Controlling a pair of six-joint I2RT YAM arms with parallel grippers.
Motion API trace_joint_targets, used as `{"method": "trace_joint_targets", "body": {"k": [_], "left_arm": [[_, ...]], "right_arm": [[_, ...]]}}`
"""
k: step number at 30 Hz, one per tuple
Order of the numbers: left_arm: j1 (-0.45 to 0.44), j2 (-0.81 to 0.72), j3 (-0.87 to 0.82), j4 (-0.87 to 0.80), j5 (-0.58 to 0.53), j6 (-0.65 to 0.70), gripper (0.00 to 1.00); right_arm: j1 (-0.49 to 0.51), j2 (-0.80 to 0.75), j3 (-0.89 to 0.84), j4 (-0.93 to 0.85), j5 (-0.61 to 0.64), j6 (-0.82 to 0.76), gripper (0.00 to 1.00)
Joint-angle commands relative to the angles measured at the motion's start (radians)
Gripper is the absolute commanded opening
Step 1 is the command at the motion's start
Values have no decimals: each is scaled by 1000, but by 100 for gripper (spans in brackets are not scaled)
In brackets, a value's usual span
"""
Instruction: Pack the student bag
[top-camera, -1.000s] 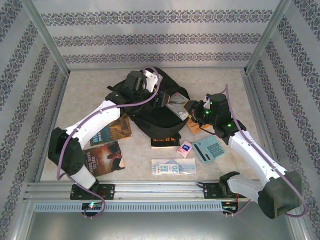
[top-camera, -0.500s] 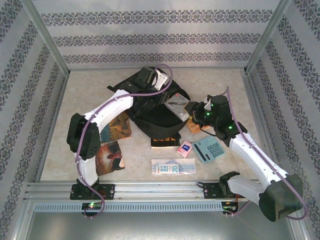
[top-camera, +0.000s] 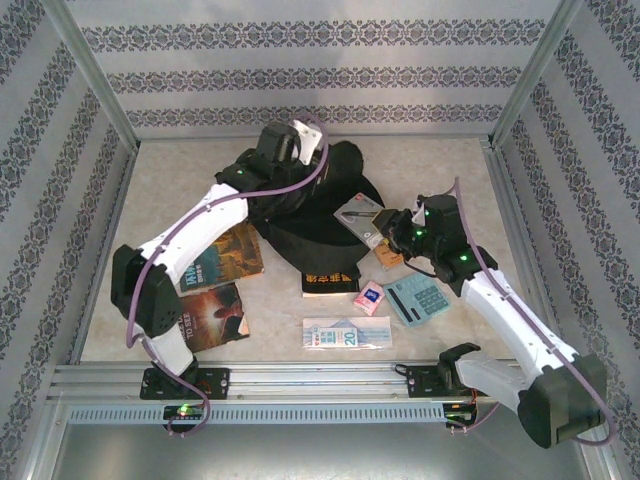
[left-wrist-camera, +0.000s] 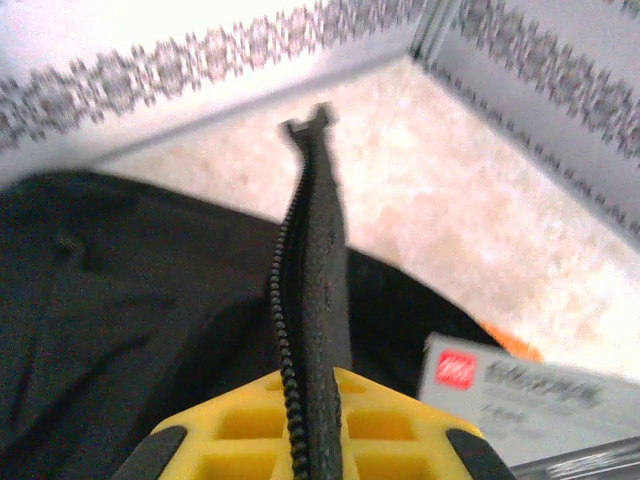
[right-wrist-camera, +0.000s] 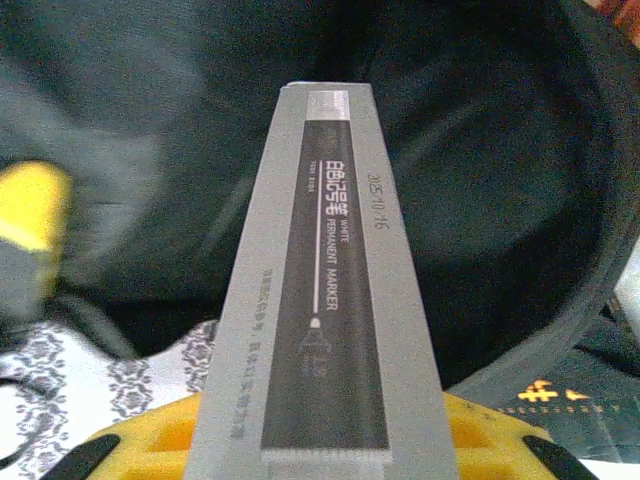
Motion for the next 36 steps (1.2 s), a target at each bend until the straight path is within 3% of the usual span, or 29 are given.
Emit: {"method": "trace_joint_targets", "body": {"k": [1,12,19,28,36], "left_arm": [[0,-57,3,118,-29,-35,0],[-1,-92,7,208,-35,-90,0],[-1,-98,-1,256,-13,-130,0],[-12,-107,-92,479,41,-221,0],[-11,-107,-101,513,36,-253,0]], "right_arm": [[32,45,32,44,18,-30,23],[120,285,132,323,86,89,26],[139,446,243,370,106,148,29],[151,645,379,407,118,240,34],[169,850,531,563,63,202,55]]}}
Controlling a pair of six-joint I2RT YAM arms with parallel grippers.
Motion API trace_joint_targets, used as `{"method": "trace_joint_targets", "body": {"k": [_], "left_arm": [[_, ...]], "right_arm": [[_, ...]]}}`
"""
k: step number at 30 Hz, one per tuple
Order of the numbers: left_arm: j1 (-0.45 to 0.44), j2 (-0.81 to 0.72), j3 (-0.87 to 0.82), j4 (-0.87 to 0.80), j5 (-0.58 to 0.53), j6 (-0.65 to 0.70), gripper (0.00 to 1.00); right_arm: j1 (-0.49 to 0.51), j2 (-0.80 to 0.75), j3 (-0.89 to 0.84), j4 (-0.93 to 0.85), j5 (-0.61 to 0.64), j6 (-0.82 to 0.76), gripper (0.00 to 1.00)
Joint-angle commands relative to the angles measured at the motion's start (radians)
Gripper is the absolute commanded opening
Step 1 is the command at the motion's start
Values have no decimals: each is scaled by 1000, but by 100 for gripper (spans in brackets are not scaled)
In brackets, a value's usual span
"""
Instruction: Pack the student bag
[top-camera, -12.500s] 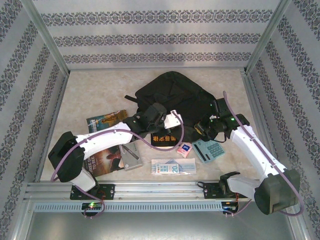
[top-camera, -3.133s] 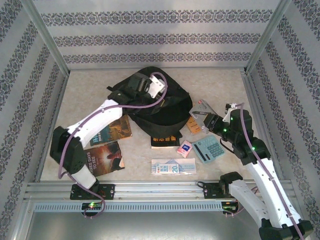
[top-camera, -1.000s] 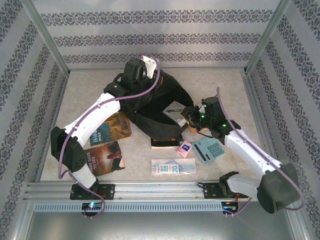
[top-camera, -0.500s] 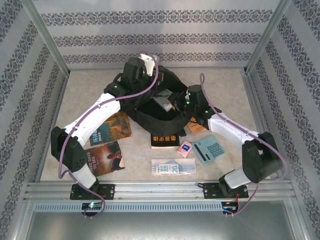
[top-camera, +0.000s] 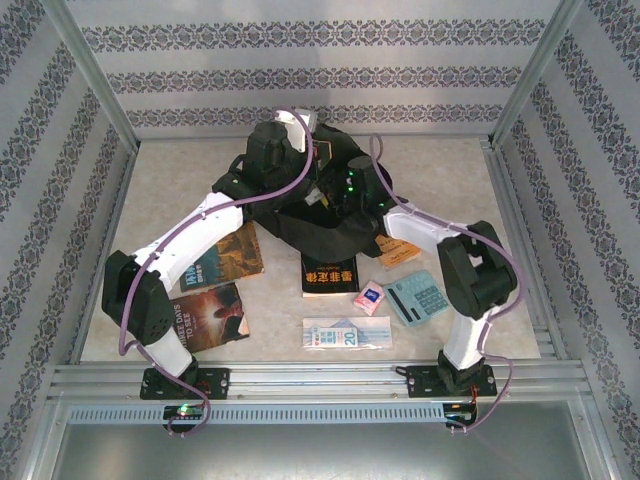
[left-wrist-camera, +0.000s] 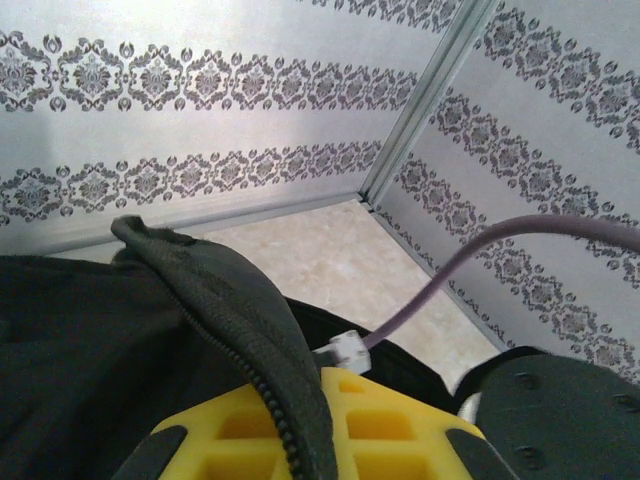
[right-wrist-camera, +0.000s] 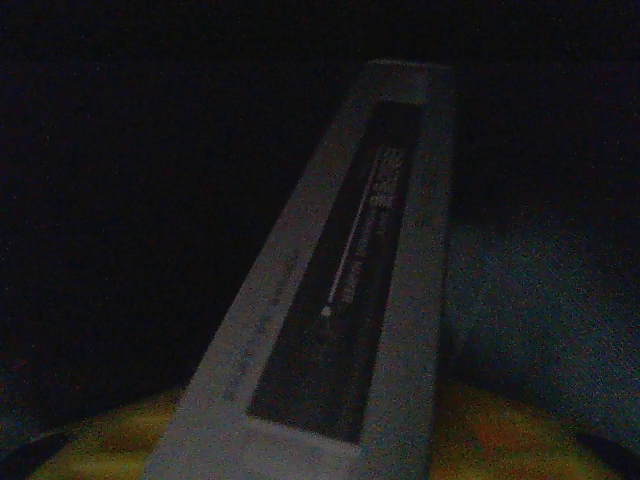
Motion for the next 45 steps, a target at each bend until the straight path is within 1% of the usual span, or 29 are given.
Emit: {"method": "trace_joint_targets", "body": {"k": [1,4,7,9,12,17,25,28,30,33,35,37,40,43,45], "left_arm": [[-10,-64,13,169,16,-18,0],[-6,-76,14,138,-12,32,0],[15,-90,-4,99,-51,52,0],[36,-97,-34,101,-67,36,0],[60,-92,-66,101,-71,16,0],[73,-68,-79,70,-75,17,0],[74,-19,-107,47,12,-60,0],[70,-15,-130,10,42,-62,1],[68,-25,-146,-18,58,-63,1],[61,-44,-162,-54,87,-51,0],[56,-54,-158,-76,98,-37,0],[54,-73,-158,-64,93,-44,0],[54,-104,-139,-22,50,-44,0],[56,-116,-72,-19,9,-18,0],[56,-124,-22,-30,-45,9,0]], "right_arm": [[14,69,91,129,-39,-40,58],[11,92,130,104,-66,-84,70],[9,41,118,33,-63,-172,78],[6,-13,91,-20,-54,-227,81],[1,-117,36,-119,-37,-321,81],[19,-289,-31,-326,-21,-529,78],[25,-603,-150,-577,105,-756,70],[-1,-681,-147,-742,130,-791,62],[4,-716,-141,-867,172,-864,60],[23,-758,-161,-995,225,-946,59],[26,-818,-222,-991,238,-961,58],[3,-858,-263,-997,232,-915,59],[-86,-816,-276,-1031,85,-794,60],[-126,-818,-343,-961,7,-692,61],[-132,-828,-371,-921,-16,-685,63]]}}
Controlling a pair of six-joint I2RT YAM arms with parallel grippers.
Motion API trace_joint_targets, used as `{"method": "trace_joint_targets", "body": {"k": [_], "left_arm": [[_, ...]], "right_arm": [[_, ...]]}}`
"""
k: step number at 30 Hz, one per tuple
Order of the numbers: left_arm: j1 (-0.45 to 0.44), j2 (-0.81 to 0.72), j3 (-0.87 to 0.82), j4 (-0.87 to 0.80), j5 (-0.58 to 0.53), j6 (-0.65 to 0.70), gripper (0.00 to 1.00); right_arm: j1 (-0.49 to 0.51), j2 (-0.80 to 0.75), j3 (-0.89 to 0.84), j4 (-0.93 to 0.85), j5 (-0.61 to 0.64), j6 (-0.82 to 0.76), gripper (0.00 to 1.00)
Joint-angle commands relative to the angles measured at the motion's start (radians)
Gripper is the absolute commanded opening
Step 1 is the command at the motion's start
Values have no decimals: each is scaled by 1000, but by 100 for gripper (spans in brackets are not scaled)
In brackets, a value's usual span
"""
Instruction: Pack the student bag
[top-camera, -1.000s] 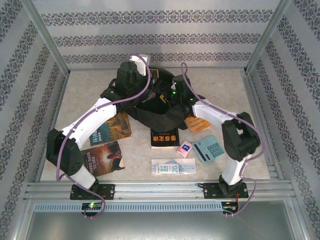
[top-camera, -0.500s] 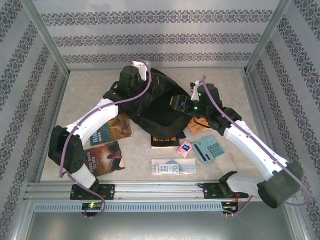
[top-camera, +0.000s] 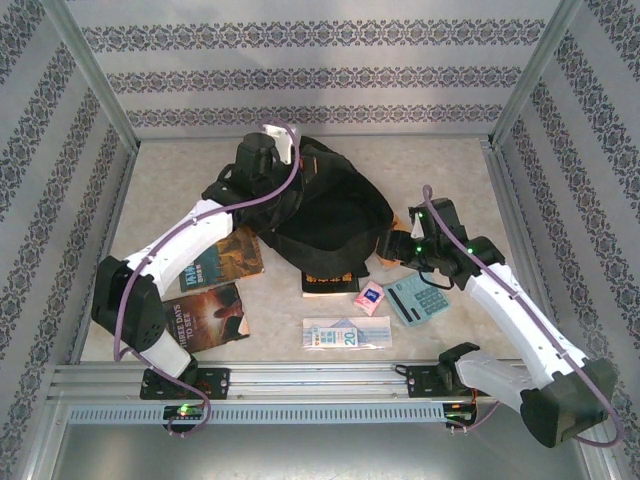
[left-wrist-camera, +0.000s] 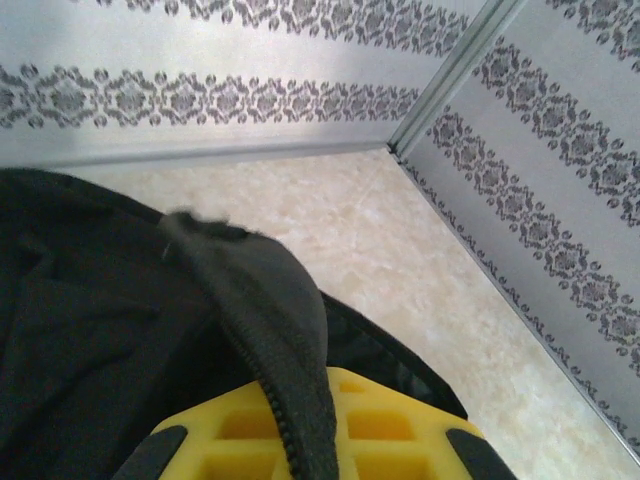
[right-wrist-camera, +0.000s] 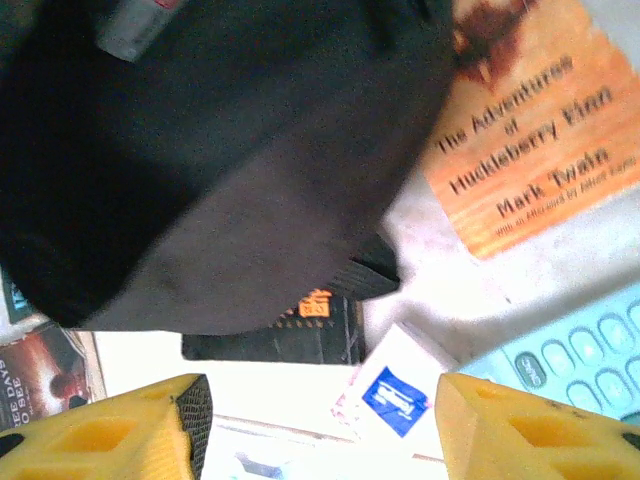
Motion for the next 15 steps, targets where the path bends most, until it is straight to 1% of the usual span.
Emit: {"method": "trace_joint_targets", "body": {"k": [1,4,7,9,12,15], "left_arm": [[-1,-65,112,14,-95,51,0],[8,-51,147,-31,-106,72,0],[10,-25,145,-72,-83,49,0],[8,-20,103,-50,-66,5,0],[9,-29,35,-5,-61,-45,0],[9,-35,-1,15,-57,-62,0]], "right_arm": [[-6,-8,-37,17,-71,68,63],[2,-4,-33,-64,-28,20,62],[49,8,-39,-155,39,5,63],[99,-3,-52,-198,108,21,64],[161,-11,-84,-228,176,27,65],[237,36,-87,-284,272,36,62]]}}
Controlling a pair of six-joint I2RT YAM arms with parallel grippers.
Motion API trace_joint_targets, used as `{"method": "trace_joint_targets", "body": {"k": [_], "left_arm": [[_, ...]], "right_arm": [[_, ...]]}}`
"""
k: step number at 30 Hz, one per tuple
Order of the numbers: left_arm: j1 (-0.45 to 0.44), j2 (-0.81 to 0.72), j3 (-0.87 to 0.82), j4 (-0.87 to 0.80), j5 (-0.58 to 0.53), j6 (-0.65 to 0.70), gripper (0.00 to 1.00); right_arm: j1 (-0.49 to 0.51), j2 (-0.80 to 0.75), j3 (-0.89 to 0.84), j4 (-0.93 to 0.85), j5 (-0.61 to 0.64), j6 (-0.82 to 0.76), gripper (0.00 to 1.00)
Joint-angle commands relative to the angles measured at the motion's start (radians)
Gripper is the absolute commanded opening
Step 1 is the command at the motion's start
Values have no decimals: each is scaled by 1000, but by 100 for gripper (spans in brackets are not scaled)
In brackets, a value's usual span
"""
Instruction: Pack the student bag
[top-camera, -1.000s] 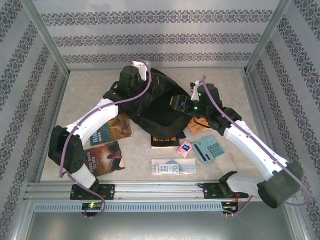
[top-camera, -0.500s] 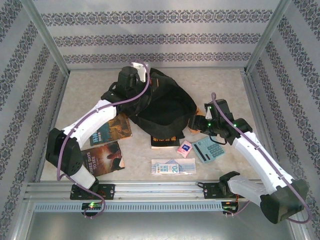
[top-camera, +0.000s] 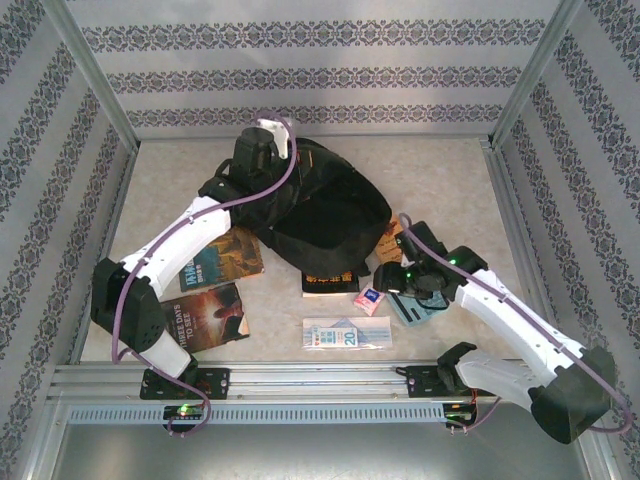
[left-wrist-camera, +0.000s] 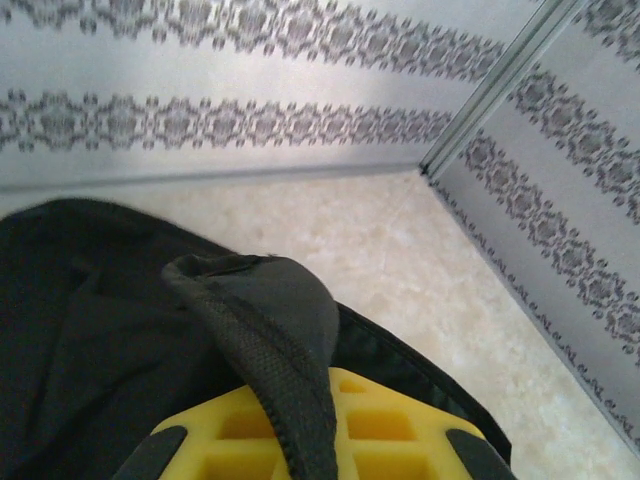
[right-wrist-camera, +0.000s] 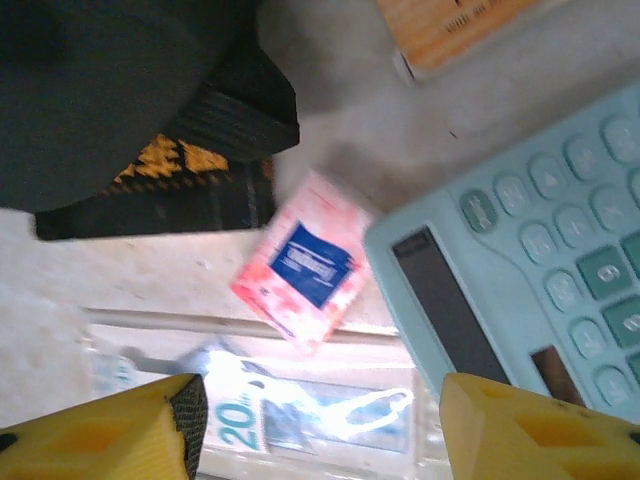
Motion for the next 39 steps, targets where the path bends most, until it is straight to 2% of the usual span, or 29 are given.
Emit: {"method": "trace_joint_targets", "body": {"k": [1,4,6,10,12,15,20,26,34,39], "left_arm": [[6,-33,-20,73,11,-46,0],[6,-31,-25,74,14,-48,0],[5,-30,-28,74,9,-65,0],[5,-33,-41,93,39,-102,0],[6,-35,-39,73,48,-100,0],[6,-49,-43,53,39,-76,0],[6,-63,-55,49,38,-73,0],[6,-79,-70,56,46,-80,0],[6,-84,-74,64,50,-80,0],[7,-87,-82,64,50,-79,0]], "right_arm": [[67,43,-17,-113,167,42,62],[72,44,-46,-119,182,137,62],[58,-19,-92,-81,173,223,63],[10,-138,-221,124,-4,318,67],[19,-121,-260,208,-87,307,63],[58,-40,-258,222,-129,280,58],[118,24,-283,216,-84,315,52],[105,14,-302,168,12,339,51],[-55,47,-289,160,32,223,54],[-160,145,-242,194,27,101,56]]}}
